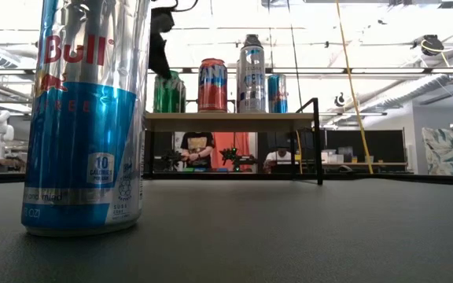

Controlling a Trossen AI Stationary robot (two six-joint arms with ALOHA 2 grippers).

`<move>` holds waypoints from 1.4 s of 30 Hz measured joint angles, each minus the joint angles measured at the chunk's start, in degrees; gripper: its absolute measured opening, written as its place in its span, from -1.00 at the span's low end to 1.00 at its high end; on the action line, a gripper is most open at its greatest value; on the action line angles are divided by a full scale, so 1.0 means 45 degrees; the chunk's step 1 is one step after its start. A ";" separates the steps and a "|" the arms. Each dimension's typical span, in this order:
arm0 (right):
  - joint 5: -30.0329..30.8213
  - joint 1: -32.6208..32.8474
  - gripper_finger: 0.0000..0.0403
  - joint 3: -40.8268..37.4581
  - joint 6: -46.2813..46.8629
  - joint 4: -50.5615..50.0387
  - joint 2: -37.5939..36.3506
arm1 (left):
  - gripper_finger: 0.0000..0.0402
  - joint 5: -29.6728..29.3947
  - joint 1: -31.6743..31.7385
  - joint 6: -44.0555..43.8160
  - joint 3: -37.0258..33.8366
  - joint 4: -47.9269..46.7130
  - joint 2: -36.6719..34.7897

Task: Place canned beverage on shelf
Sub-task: Put the top blue soda can on the shelf aligned with the other blue soda can

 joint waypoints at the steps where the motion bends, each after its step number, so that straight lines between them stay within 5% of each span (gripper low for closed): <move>1: 0.0000 0.0000 0.83 0.0000 -0.0001 0.0000 0.0000 | -0.84 -0.0150 -0.0124 -0.0389 0.0061 -0.0148 -0.0155; 9: -0.0089 -0.0001 0.83 0.0000 -0.0117 -0.0005 0.0000 | -0.84 -0.1531 -0.0623 -0.2412 0.0895 -0.1179 -0.1159; 17: -0.1300 0.0005 0.83 0.0000 0.0032 -0.0106 -0.0038 | -0.84 0.0408 -0.1678 -0.3679 0.1628 -0.1671 -0.1700; 22: -0.2232 0.0005 0.83 0.0000 0.0074 -0.0501 -0.0117 | -0.84 0.1515 -0.3551 -0.5589 0.1637 -0.1713 -0.1676; 32: -0.4966 0.0016 0.83 0.0000 0.0688 -0.2021 -0.0248 | -0.81 0.0070 -0.7954 -0.8776 0.1627 -0.2994 -0.0929; 36: -0.5683 0.0161 0.83 0.0000 0.0479 -0.2652 -0.0248 | -0.58 0.0066 -0.8562 -1.0038 0.1627 -0.3556 -0.0491; 42: -0.6432 0.0572 0.83 0.0000 0.0265 -0.2814 -0.0243 | 0.07 -0.0502 -0.8834 -1.0674 0.1627 -0.4046 0.0059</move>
